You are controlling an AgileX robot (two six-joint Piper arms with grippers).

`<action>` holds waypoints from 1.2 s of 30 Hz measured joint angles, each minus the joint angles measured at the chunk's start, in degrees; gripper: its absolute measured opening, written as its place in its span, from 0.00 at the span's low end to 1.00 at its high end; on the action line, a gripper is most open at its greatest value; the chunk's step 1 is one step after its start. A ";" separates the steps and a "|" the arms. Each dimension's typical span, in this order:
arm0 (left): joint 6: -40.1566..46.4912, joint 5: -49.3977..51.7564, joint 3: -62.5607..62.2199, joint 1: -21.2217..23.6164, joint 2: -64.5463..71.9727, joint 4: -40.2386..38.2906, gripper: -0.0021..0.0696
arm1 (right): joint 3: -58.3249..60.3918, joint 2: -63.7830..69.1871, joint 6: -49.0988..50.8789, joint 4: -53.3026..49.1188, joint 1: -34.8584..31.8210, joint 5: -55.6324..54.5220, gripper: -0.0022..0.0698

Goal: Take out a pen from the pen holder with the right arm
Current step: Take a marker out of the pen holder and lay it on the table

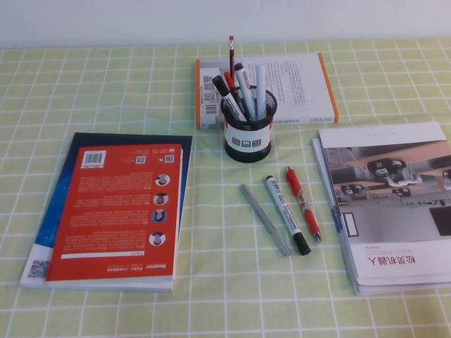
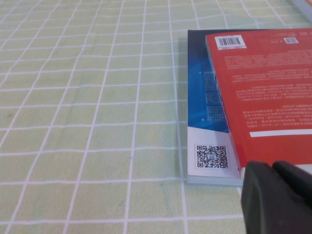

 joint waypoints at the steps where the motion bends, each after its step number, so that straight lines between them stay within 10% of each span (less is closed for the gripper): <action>1: 0.00 0.00 0.00 0.00 0.00 0.00 0.02 | 0.00 -1.10 0.00 -0.13 0.00 1.06 0.01; 36: 0.00 0.00 0.00 0.00 0.00 0.00 0.02 | 0.00 -3.31 -5.34 -1.38 0.48 9.94 0.01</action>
